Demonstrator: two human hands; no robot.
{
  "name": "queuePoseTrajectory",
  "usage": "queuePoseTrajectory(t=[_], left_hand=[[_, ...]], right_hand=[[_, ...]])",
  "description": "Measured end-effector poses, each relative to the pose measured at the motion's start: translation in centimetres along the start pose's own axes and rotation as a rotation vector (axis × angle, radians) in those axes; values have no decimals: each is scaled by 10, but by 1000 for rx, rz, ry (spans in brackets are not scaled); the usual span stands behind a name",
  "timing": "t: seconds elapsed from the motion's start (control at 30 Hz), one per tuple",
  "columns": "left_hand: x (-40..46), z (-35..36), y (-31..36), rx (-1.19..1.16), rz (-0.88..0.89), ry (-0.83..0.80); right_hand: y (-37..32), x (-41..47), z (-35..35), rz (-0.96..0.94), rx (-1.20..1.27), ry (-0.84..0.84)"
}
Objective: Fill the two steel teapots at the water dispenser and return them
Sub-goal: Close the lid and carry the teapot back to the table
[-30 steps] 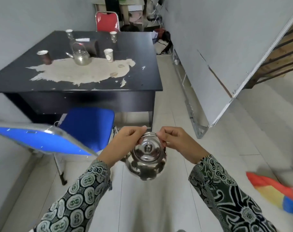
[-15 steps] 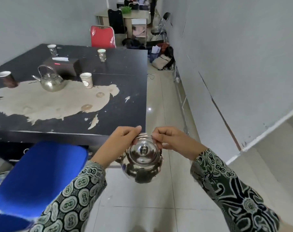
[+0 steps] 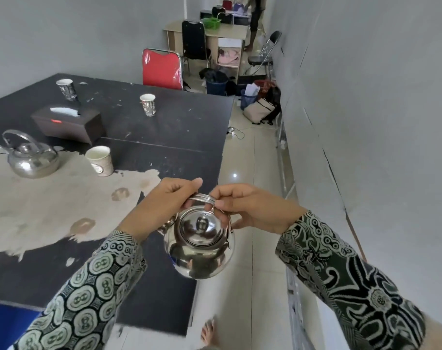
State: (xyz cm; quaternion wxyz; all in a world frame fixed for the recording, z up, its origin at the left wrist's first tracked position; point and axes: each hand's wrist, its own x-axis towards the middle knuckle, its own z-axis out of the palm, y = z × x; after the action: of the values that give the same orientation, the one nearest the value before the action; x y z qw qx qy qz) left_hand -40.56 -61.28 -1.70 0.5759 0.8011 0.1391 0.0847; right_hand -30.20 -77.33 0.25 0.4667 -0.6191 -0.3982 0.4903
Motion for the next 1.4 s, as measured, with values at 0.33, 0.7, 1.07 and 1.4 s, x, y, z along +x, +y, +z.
queuePoseTrajectory(t=[0.33, 0.7, 1.07, 1.4], left_hand=[[158, -40, -12, 92, 170, 383], [288, -49, -24, 375, 237, 916], [394, -120, -24, 783, 86, 911], [479, -230, -14, 1075, -85, 906]], right_hand=[[-35, 148, -144, -95, -23, -27], [-76, 305, -269, -162, -40, -215], [-160, 439, -333, -262, 2, -376], [-237, 563, -363, -265, 10, -459]])
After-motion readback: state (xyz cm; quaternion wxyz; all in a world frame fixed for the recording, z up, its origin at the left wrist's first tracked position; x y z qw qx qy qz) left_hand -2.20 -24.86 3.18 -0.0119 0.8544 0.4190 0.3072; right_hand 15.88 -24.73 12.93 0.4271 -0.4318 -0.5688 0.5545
